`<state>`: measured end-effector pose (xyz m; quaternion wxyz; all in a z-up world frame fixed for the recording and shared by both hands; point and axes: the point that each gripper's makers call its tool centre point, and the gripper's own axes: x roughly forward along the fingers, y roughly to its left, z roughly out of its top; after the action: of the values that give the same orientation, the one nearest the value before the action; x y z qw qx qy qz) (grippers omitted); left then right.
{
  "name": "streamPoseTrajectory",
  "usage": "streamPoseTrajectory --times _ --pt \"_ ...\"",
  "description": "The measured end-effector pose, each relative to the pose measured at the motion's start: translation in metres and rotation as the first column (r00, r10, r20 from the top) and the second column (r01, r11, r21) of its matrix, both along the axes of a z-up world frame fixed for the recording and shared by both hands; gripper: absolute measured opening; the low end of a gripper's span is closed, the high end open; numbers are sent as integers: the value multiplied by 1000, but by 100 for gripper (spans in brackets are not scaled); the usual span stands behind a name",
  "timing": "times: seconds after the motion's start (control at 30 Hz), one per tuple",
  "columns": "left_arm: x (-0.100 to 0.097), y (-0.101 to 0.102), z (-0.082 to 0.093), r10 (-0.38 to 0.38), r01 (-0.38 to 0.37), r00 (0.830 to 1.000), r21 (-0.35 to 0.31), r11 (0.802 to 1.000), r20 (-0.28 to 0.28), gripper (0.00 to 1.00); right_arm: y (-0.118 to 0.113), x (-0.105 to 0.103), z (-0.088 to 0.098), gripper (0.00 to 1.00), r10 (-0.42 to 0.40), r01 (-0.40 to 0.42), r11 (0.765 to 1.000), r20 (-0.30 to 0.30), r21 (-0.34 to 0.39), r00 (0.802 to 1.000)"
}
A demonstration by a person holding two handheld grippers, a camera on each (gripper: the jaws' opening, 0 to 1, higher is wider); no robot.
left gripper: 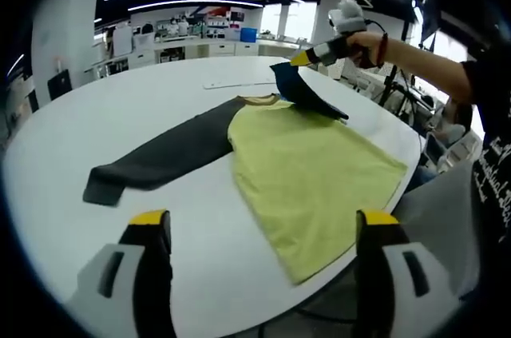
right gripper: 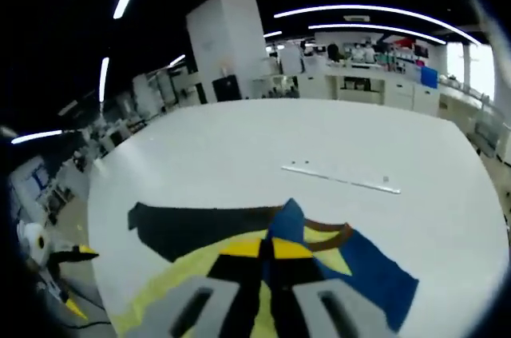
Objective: Fold the garment on the visible template until the final outline fits inside the template.
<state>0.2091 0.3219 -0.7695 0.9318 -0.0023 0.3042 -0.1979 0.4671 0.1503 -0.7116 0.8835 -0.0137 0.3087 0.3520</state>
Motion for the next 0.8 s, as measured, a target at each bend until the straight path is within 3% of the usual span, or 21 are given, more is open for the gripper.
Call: streamPoseTrajectory --times 0.8 --pt "-3 2 -10 15 -15 1000 4 1000 -22 93 66 -40 6 0 172 -170 982 -10 79 985"
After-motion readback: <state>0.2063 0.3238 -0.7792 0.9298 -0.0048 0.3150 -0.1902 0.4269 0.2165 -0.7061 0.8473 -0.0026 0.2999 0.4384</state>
